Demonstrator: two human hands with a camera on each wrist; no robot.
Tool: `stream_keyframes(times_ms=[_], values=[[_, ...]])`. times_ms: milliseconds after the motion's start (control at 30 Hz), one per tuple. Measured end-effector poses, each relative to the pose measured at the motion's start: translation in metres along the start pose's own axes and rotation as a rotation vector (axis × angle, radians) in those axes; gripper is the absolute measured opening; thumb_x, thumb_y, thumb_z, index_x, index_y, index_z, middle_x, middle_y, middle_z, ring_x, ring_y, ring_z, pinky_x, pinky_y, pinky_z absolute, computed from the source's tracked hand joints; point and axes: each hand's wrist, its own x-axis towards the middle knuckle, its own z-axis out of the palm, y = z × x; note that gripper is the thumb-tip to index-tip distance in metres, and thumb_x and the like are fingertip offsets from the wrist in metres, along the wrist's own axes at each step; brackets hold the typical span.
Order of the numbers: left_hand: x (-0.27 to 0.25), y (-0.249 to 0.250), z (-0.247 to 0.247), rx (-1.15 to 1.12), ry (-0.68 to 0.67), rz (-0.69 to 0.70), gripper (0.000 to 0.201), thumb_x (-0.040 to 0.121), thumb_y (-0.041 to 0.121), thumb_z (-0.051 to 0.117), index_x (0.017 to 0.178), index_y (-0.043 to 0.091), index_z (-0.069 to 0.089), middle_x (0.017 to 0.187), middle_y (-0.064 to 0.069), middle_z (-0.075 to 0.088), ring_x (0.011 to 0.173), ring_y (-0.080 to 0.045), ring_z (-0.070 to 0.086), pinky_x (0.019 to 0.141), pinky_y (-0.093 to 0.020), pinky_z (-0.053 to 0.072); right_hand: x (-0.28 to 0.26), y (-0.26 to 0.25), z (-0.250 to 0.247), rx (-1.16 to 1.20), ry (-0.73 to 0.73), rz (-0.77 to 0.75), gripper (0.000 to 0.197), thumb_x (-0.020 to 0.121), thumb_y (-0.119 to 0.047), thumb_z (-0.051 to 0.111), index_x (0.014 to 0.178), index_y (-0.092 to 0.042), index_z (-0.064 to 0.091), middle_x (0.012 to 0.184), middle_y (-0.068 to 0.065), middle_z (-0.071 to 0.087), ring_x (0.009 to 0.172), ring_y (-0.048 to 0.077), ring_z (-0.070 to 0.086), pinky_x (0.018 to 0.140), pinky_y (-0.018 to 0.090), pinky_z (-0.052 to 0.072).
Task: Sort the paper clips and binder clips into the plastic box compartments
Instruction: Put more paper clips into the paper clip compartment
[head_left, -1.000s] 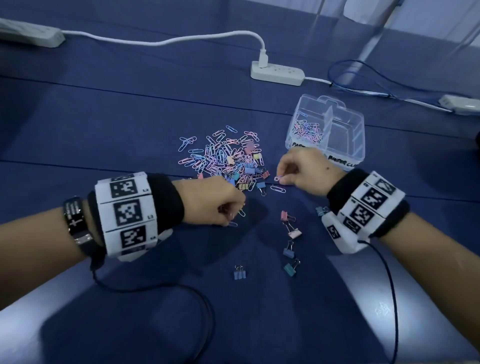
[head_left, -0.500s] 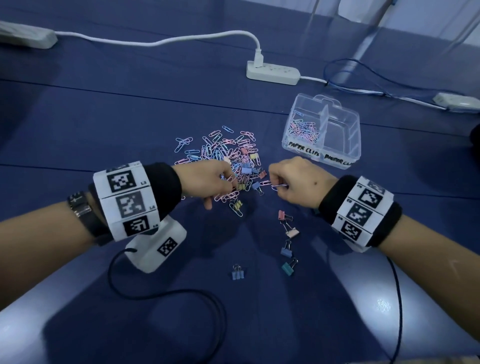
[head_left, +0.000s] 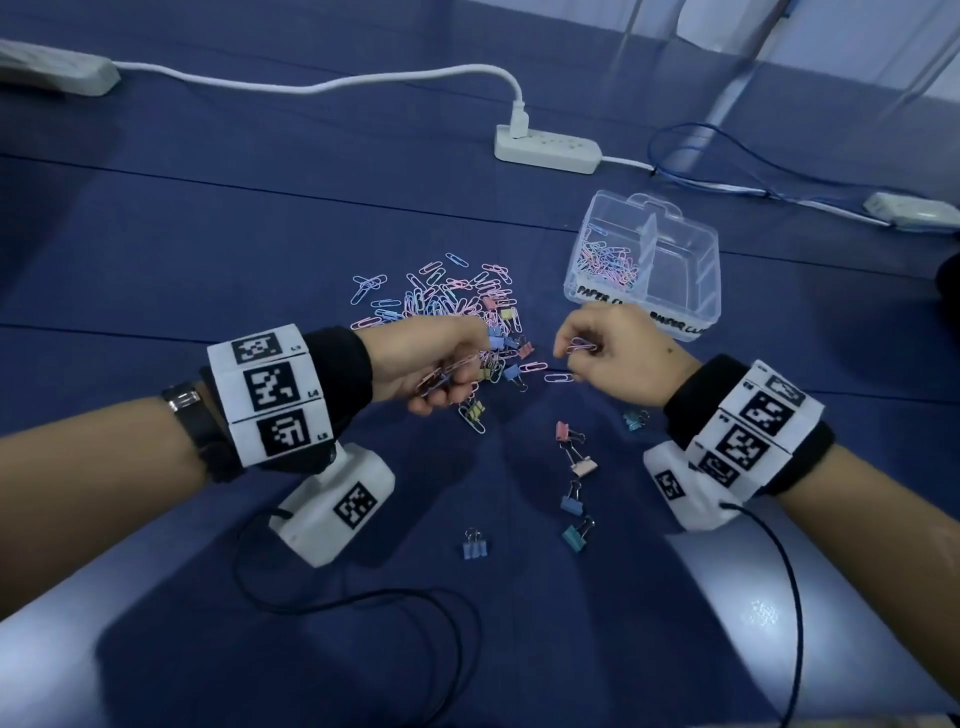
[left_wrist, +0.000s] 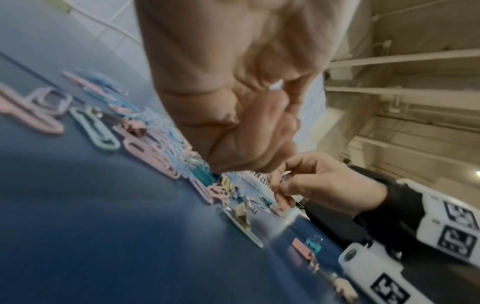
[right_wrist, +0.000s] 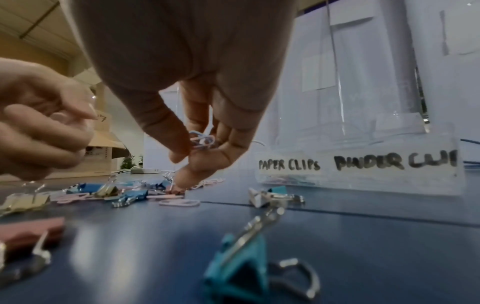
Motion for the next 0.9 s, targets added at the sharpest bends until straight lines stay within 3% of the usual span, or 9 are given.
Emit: stream_keyframes(times_ms=[67, 167, 233, 267, 367, 500, 567, 767, 900], values=[[0.001, 0.000, 0.004, 0.172, 0.028, 0.027, 0.045, 0.094, 0.027, 0.040, 0.050, 0.016, 0.035, 0.045, 0.003, 0.038, 0.033, -0.008, 0.028, 0.037, -0.014, 0.022, -0.001, -0.001, -0.001, 0.040, -0.034, 0.052, 0.023, 0.078, 0.006, 0.044, 0.074, -0.010, 0.061, 0.064, -0.011, 0.050, 0.059, 0.008, 0.049, 0.059, 0.007, 0.037], [-0.001, -0.002, 0.008, 0.543, 0.024, 0.126, 0.038, 0.096, 0.028, 0.040, 0.059, 0.019, 0.048, 0.062, 0.003, 0.051, 0.055, -0.013, 0.046, 0.056, -0.024, 0.040, -0.001, 0.000, -0.002, 0.112, -0.082, 0.115, 0.036, 0.078, 0.008, 0.036, 0.058, -0.018, 0.051, 0.061, 0.001, 0.052, 0.063, 0.019, 0.048, 0.064, 0.027, 0.041], [-0.003, -0.003, 0.010, 0.683, -0.013, 0.168, 0.030, 0.097, 0.025, 0.037, 0.073, 0.020, 0.054, 0.083, 0.004, 0.059, 0.082, -0.016, 0.055, 0.082, -0.028, 0.044, 0.000, -0.001, -0.003, 0.142, -0.113, 0.152, 0.035, 0.080, 0.006, 0.035, 0.057, -0.016, 0.051, 0.058, 0.000, 0.047, 0.057, 0.015, 0.042, 0.058, 0.022, 0.036], [-0.004, -0.003, 0.012, 0.724, -0.032, 0.180, 0.025, 0.096, 0.024, 0.038, 0.078, 0.020, 0.054, 0.085, 0.006, 0.058, 0.086, -0.017, 0.055, 0.085, -0.027, 0.043, 0.000, -0.002, -0.002, 0.130, -0.136, 0.162, 0.031, 0.082, 0.003, 0.036, 0.061, -0.012, 0.051, 0.057, -0.003, 0.045, 0.055, 0.012, 0.040, 0.055, 0.017, 0.033], [-0.005, -0.002, 0.016, 0.871, -0.047, 0.246, 0.009, 0.090, 0.028, 0.053, 0.088, 0.020, 0.057, 0.081, 0.009, 0.056, 0.082, -0.013, 0.050, 0.078, -0.025, 0.042, 0.000, -0.001, 0.002, -0.028, -0.180, 0.136, 0.014, 0.087, -0.011, 0.045, 0.074, -0.009, 0.052, 0.068, -0.005, 0.047, 0.069, 0.016, 0.045, 0.069, 0.024, 0.033], [0.000, -0.003, 0.018, 1.073, -0.049, 0.289, 0.025, 0.084, 0.019, 0.062, 0.109, 0.018, 0.059, 0.112, 0.001, 0.059, 0.102, -0.017, 0.053, 0.088, -0.029, 0.043, 0.000, 0.003, 0.005, -0.194, -0.226, 0.108, 0.010, 0.083, -0.023, 0.061, 0.085, -0.018, 0.052, 0.091, 0.001, 0.046, 0.085, 0.018, 0.044, 0.075, 0.025, 0.030], [0.003, -0.001, 0.018, 1.085, -0.054, 0.280, 0.023, 0.083, 0.015, 0.063, 0.105, 0.014, 0.060, 0.112, -0.003, 0.061, 0.104, -0.020, 0.055, 0.087, -0.030, 0.044, 0.001, 0.005, 0.006, -0.189, -0.232, 0.098, 0.011, 0.083, -0.023, 0.062, 0.083, -0.019, 0.052, 0.093, 0.002, 0.047, 0.087, 0.018, 0.045, 0.077, 0.027, 0.033], [0.008, 0.003, 0.018, 1.135, -0.054, 0.230, 0.006, 0.084, 0.012, 0.060, 0.089, 0.011, 0.063, 0.102, -0.005, 0.065, 0.083, -0.015, 0.050, 0.079, -0.030, 0.045, 0.004, 0.004, 0.012, -0.243, -0.257, 0.057, 0.011, 0.087, -0.017, 0.057, 0.079, -0.016, 0.050, 0.091, 0.001, 0.047, 0.088, 0.019, 0.045, 0.084, 0.032, 0.038], [0.004, 0.001, 0.017, 1.076, -0.011, 0.217, 0.016, 0.087, 0.008, 0.046, 0.088, 0.008, 0.062, 0.099, -0.007, 0.064, 0.084, -0.021, 0.054, 0.082, -0.031, 0.047, 0.007, -0.001, 0.013, -0.225, -0.138, -0.024, 0.008, 0.089, -0.013, 0.051, 0.084, -0.009, 0.055, 0.089, 0.001, 0.045, 0.088, 0.018, 0.044, 0.082, 0.030, 0.036]])
